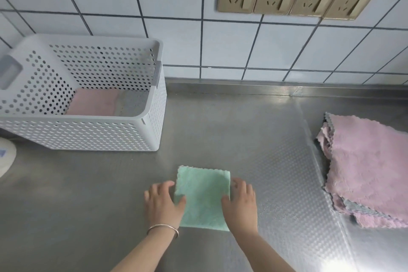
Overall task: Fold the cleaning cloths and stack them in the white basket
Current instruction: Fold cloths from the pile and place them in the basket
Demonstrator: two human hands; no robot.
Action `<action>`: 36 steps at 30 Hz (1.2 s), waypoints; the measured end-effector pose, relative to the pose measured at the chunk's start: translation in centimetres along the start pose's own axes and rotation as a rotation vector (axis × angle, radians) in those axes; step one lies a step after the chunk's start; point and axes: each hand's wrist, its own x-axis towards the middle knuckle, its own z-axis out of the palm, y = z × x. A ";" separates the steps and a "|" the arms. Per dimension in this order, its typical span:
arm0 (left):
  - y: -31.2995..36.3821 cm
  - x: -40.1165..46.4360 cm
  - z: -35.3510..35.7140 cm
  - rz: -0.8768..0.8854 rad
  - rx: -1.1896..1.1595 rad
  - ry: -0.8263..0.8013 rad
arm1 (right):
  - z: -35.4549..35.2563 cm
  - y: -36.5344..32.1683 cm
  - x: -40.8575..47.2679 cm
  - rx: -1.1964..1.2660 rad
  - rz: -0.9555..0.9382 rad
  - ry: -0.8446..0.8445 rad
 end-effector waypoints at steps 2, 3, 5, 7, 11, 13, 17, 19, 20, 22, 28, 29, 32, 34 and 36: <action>0.2 -0.6 -0.5 -0.131 0.077 -0.093 | -0.4 0.0 -0.4 0.158 0.212 -0.103; 0.4 -0.9 -0.7 -0.164 0.101 -0.114 | -0.4 0.0 -0.5 0.196 0.264 -0.139; 1.0 -1.1 -1.0 -0.203 0.105 -0.136 | -0.7 -0.1 -0.7 0.209 0.292 -0.179; 1.7 -1.0 -1.1 -0.232 0.139 -0.204 | -1.0 -0.2 -0.5 0.226 0.309 -0.240; 3.3 -1.0 -2.4 -0.296 -0.063 -0.320 | -1.7 -0.2 -0.2 0.274 0.342 -0.351; 3.8 -1.4 -3.2 -0.359 -0.291 -0.364 | -2.3 -0.1 -0.2 0.346 0.336 -0.371; 4.1 -2.4 -4.9 -0.563 -0.910 -0.519 | -3.7 -0.2 -0.7 0.581 0.304 -0.365; 4.6 -3.0 -6.0 -0.693 -1.214 -0.663 | -4.3 -0.2 -1.0 0.734 0.283 -0.393; 5.0 -3.4 -6.7 -0.719 -1.321 -0.724 | -4.7 -0.4 -1.3 0.810 0.269 -0.418; 5.7 -3.7 -7.8 -0.676 -1.434 -0.778 | -5.8 -0.8 -1.6 0.930 0.220 -0.457; 6.5 -4.0 -10.2 -0.421 -1.155 -0.439 | -9.5 -3.8 -2.4 0.891 0.011 -0.559; 6.4 -3.9 -10.6 -0.335 -1.005 -0.358 | -9.5 -4.5 -2.7 0.793 -0.026 -0.469; 6.3 -2.7 -12.6 -0.164 -0.797 -0.122 | -9.4 -7.6 -2.9 0.690 -0.115 -0.185; 6.5 -1.2 -14.7 -0.041 -0.773 -0.004 | -9.5 -10.7 -2.6 0.682 -0.198 -0.082; 6.6 0.6 -17.2 0.089 -0.854 0.111 | -10.1 -14.4 -2.2 0.701 -0.272 -0.013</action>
